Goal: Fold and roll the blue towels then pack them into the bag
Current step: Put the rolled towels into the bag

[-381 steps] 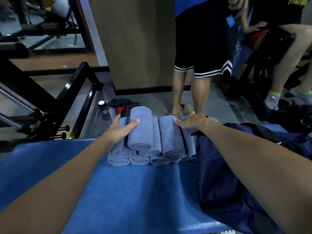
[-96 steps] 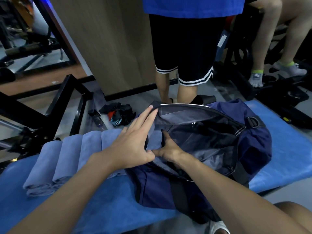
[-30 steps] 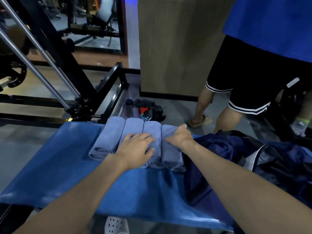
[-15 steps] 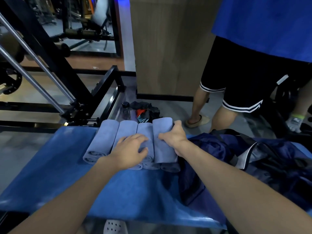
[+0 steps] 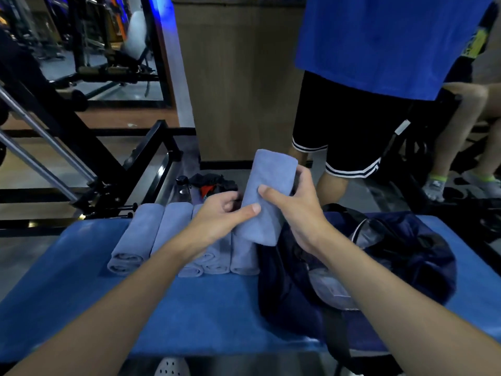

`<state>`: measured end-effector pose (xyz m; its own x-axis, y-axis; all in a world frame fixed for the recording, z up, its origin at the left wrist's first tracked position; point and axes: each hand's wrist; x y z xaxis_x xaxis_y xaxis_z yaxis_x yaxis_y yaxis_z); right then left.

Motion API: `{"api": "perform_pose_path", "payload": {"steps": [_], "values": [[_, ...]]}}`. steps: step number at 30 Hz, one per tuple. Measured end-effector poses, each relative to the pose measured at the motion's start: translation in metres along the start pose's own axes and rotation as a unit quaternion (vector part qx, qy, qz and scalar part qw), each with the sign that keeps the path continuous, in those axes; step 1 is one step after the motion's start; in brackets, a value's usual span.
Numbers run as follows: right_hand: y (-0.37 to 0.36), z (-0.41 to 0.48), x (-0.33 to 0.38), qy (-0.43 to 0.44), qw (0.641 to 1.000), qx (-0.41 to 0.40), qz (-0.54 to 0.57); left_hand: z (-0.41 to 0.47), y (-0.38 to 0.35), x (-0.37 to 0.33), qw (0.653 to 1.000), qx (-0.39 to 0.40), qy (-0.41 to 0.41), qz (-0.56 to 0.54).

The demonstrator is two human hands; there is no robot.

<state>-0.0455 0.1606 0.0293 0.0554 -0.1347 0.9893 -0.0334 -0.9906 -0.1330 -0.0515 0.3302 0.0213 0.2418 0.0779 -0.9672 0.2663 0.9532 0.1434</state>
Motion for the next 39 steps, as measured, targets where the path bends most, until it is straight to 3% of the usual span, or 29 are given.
{"api": "perform_pose_path", "payload": {"steps": [4,7,11,14,18,22,25,27,30,33,35,39], "values": [[0.044,-0.016,0.004,-0.002,0.999,0.023,0.027,0.009,-0.045,-0.013,0.999,0.001,-0.025,0.035],[0.082,-0.025,0.005,0.019,0.999,-0.024,0.011,0.017,-0.083,-0.018,0.994,0.056,-0.045,0.081],[0.141,-0.037,0.003,0.032,0.995,-0.094,-0.031,0.026,-0.120,-0.010,0.969,0.062,-0.101,0.216],[0.181,-0.045,-0.009,0.015,0.989,-0.135,-0.063,0.032,-0.136,0.003,0.881,0.164,-0.198,0.396],[0.214,-0.055,-0.027,-0.008,0.985,-0.167,-0.041,0.036,-0.169,0.020,0.746,0.302,-0.241,0.542],[0.235,-0.061,-0.041,-0.028,0.985,-0.169,-0.031,0.036,-0.192,0.038,0.614,0.391,-0.183,0.661],[0.244,-0.064,-0.048,-0.041,0.984,-0.170,-0.039,0.038,-0.196,0.044,0.560,0.382,-0.175,0.714],[0.248,-0.064,-0.053,-0.050,0.984,-0.165,-0.041,0.042,-0.195,0.045,0.575,0.342,-0.197,0.716],[0.247,-0.062,-0.059,-0.064,0.987,-0.135,-0.057,0.054,-0.187,0.040,0.645,0.255,-0.223,0.685],[0.239,-0.056,-0.064,-0.083,0.989,-0.096,-0.073,0.068,-0.174,0.028,0.702,0.198,-0.197,0.655],[0.230,-0.050,-0.066,-0.096,0.989,-0.074,-0.088,0.076,-0.164,0.019,0.719,0.169,-0.197,0.644],[0.209,-0.030,-0.071,-0.108,0.987,-0.043,-0.113,0.078,-0.150,0.011,0.715,0.159,-0.202,0.650]]}}
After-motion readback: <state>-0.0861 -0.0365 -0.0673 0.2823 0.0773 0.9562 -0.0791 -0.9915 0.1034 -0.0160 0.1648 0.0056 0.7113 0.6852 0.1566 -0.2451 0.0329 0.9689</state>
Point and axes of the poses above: each hand's wrist, its own z-axis towards the middle knuckle, its own y-axis out of the back of the hand, x = y × z, and after that the axes turned 11 degrees about -y, right-handed
